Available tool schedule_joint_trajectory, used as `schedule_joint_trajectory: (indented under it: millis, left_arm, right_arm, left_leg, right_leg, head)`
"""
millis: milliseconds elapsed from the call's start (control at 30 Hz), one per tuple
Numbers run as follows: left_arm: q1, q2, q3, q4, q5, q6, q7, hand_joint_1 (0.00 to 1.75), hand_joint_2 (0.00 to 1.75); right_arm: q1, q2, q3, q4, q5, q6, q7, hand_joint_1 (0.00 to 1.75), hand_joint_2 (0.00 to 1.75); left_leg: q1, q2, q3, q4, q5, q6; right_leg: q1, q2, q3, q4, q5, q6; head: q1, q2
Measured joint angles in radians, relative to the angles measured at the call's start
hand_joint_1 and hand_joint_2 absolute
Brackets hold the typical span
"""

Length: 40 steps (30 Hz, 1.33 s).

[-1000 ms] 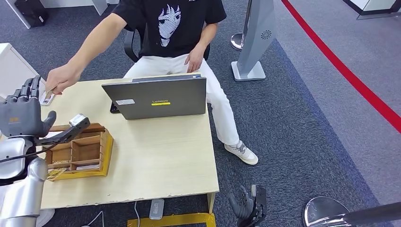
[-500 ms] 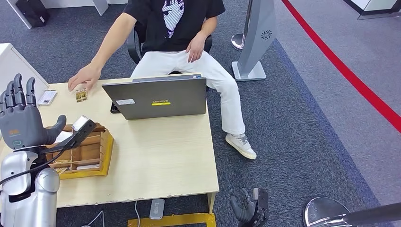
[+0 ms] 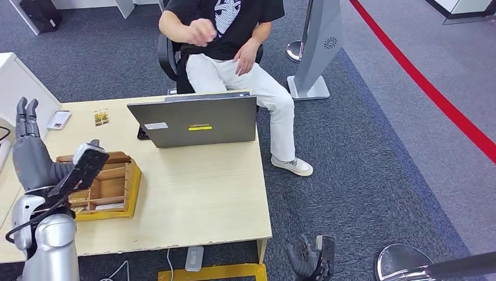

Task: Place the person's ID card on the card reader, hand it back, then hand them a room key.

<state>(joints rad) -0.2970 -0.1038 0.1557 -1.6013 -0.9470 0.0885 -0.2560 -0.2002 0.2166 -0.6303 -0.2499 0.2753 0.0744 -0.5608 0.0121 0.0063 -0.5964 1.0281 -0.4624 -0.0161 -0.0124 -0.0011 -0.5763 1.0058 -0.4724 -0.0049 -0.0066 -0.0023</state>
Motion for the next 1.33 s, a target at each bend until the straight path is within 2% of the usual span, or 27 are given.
schedule_joint_trajectory:
  millis: [67, 133, 367, 500, 567, 600, 633, 700, 733, 767, 833, 900, 1000, 1100, 1133, 1233, 1300, 1333]
  left_arm:
    - [0.042, -0.046, 0.001, -0.035, 0.088, -0.046, -0.015, 0.0, 0.0]
    - [0.069, -0.068, 0.001, -0.05, 0.131, -0.06, -0.024, 0.0, 0.0]
    - [0.073, -0.073, 0.001, -0.052, 0.14, -0.061, -0.025, 0.0, 0.0]
    - [0.097, -0.085, 0.001, -0.06, 0.181, -0.07, -0.033, 0.0, 1.75]
    - [0.146, -0.101, 0.002, -0.074, 0.266, -0.079, -0.053, 0.0, 1.75]
    - [0.206, -0.114, 0.013, -0.101, 0.369, -0.062, -0.091, 0.0, 1.75]
    - [0.31, -0.133, 0.077, -0.153, 0.554, -0.035, -0.155, 0.0, 1.75]
    - [0.531, -0.173, 0.267, -0.255, 0.895, 0.063, -0.268, 0.0, 1.75]
    - [0.602, -0.191, 0.373, -0.277, 1.014, 0.113, -0.295, 0.0, 1.75]
    - [0.613, -0.201, 0.457, -0.242, 1.056, 0.182, -0.299, 0.0, 1.75]
    - [0.548, -0.207, 0.652, -0.077, 1.11, 0.287, -0.31, 0.0, 1.75]
    - [0.474, -0.201, 0.807, 0.076, 1.118, 0.332, -0.311, 0.0, 1.75]
    - [0.41, -0.184, 0.904, 0.205, 1.109, 0.356, -0.3, 0.0, 1.75]
    - [0.353, -0.147, 0.97, 0.365, 1.104, 0.343, -0.281, 0.0, 1.75]
    - [0.337, -0.127, 0.983, 0.428, 1.099, 0.33, -0.269, 0.0, 1.75]
    - [0.296, -0.047, 1.01, 0.662, 1.077, 0.271, -0.214, 0.0, 1.75]
    - [0.279, -0.005, 1.021, 0.807, 1.075, 0.227, -0.167, 0.04, 1.75]
    - [0.275, 0.004, 1.024, 0.839, 1.076, 0.216, -0.154, 0.05, 1.75]
  right_arm:
    - [0.006, 0.002, 0.004, -0.004, 0.037, -0.041, -0.023, 0.0, 1.75]
    - [0.01, 0.003, 0.009, -0.007, 0.064, -0.076, -0.038, 0.0, 1.75]
    - [0.011, 0.003, 0.01, -0.008, 0.069, -0.082, -0.04, 0.0, 1.75]
    - [0.014, 0.004, 0.013, -0.01, 0.078, -0.092, -0.048, 0.0, 1.75]
    - [0.02, 0.006, 0.01, -0.014, 0.061, -0.075, -0.066, 0.0, 1.75]
    - [0.031, 0.003, -0.006, -0.022, 0.025, -0.094, -0.082, 0.0, 1.75]
    - [0.059, -0.01, -0.058, -0.038, -0.031, -0.135, -0.076, 0.0, 1.75]
    - [0.128, -0.063, -0.222, -0.074, -0.131, -0.259, -0.003, 0.0, 1.75]
    - [0.151, -0.089, -0.307, -0.084, -0.15, -0.305, 0.061, 0.0, 1.75]
    - [0.156, -0.104, -0.367, -0.079, -0.14, -0.34, 0.13, 0.0, 1.75]
    - [0.148, -0.11, -0.43, -0.054, -0.095, -0.393, 0.25, 0.0, 1.75]
    - [0.143, -0.11, -0.451, -0.035, -0.062, -0.418, 0.32, 0.0, 1.75]
    - [0.14, -0.11, -0.454, -0.026, -0.039, -0.431, 0.361, 0.0, 1.75]
    - [0.138, -0.11, -0.453, -0.018, -0.006, -0.435, 0.405, 0.0, 1.75]
    - [0.138, -0.11, -0.449, -0.016, 0.01, -0.429, 0.42, 0.0, 1.75]
    - [0.139, -0.11, -0.425, -0.009, 0.08, -0.386, 0.464, 0.17, 1.75]
    - [0.14, -0.11, -0.401, -0.006, 0.135, -0.352, 0.488, 0.87, 1.75]
    - [0.14, -0.11, -0.394, -0.005, 0.149, -0.345, 0.493, 1.09, 1.75]
  left_leg:
    - [-0.001, 0.001, 0.0, 0.0, -0.001, 0.001]
    - [-0.001, 0.001, 0.0, 0.0, -0.001, 0.001]
    - [-0.001, 0.001, 0.0, 0.0, -0.001, 0.001]
    - [-0.001, 0.002, 0.0, 0.0, -0.001, 0.002]
    - [-0.001, 0.001, 0.0, 0.0, -0.002, 0.002]
    - [-0.001, 0.002, 0.001, -0.001, -0.003, 0.001]
    - [-0.001, 0.003, 0.004, -0.001, -0.006, 0.002]
    - [-0.001, 0.0, 0.007, -0.001, -0.013, 0.002]
    - [-0.001, -0.001, 0.009, -0.001, -0.015, 0.004]
    - [-0.001, -0.004, 0.009, -0.001, -0.016, 0.004]
    - [0.0, -0.003, 0.012, -0.001, -0.015, 0.003]
    - [0.0, -0.003, 0.013, -0.001, -0.014, 0.003]
    - [-0.001, -0.004, 0.014, -0.001, -0.014, 0.003]
    - [-0.001, -0.005, 0.014, -0.001, -0.014, 0.003]
    - [-0.001, -0.005, 0.014, -0.001, -0.014, 0.003]
    - [0.0, -0.004, 0.015, -0.001, -0.014, 0.003]
    - [0.0, -0.004, 0.015, -0.001, -0.014, 0.003]
    - [0.0, -0.004, 0.015, -0.001, -0.014, 0.003]
  right_leg:
    - [0.0, 0.0, 0.0, 0.0, 0.0, 0.0]
    - [-0.001, 0.001, 0.0, 0.0, 0.0, 0.001]
    - [-0.001, 0.001, 0.0, 0.0, 0.0, 0.001]
    - [-0.001, 0.001, 0.0, 0.0, -0.001, 0.001]
    - [-0.001, 0.001, 0.0, 0.0, -0.001, 0.001]
    - [-0.001, 0.002, 0.001, 0.0, -0.002, 0.001]
    - [-0.001, 0.003, 0.003, 0.0, -0.006, 0.002]
    - [-0.001, 0.0, 0.008, -0.001, -0.014, 0.004]
    - [-0.001, -0.002, 0.01, -0.001, -0.017, 0.005]
    - [-0.001, -0.005, 0.011, -0.001, -0.017, 0.005]
    - [-0.001, -0.004, 0.014, -0.001, -0.017, 0.004]
    - [0.0, -0.004, 0.015, -0.001, -0.017, 0.004]
    - [0.0, -0.005, 0.016, -0.001, -0.016, 0.004]
    - [-0.001, -0.006, 0.016, -0.001, -0.016, 0.004]
    - [-0.001, -0.006, 0.017, -0.001, -0.016, 0.004]
    - [-0.001, -0.006, 0.017, -0.001, -0.016, 0.003]
    - [-0.001, -0.006, 0.017, -0.001, -0.016, 0.003]
    - [-0.001, -0.005, 0.017, -0.001, -0.016, 0.003]
  head:
    - [0.0, 0.0]
    - [0.0, 0.0]
    - [0.0, 0.0]
    - [0.0, 0.0]
    - [0.0, 0.0]
    - [0.0, 0.0]
    - [-0.002, 0.0]
    - [-0.002, 0.0]
    - [-0.002, 0.0]
    - [0.001, 0.0]
    - [0.001, 0.0]
    - [-0.001, 0.0]
    - [-0.001, 0.0]
    - [0.0, 0.0]
    - [0.001, 0.0]
    - [0.0, 0.0]
    - [-0.001, 0.0]
    - [-0.001, 0.0]
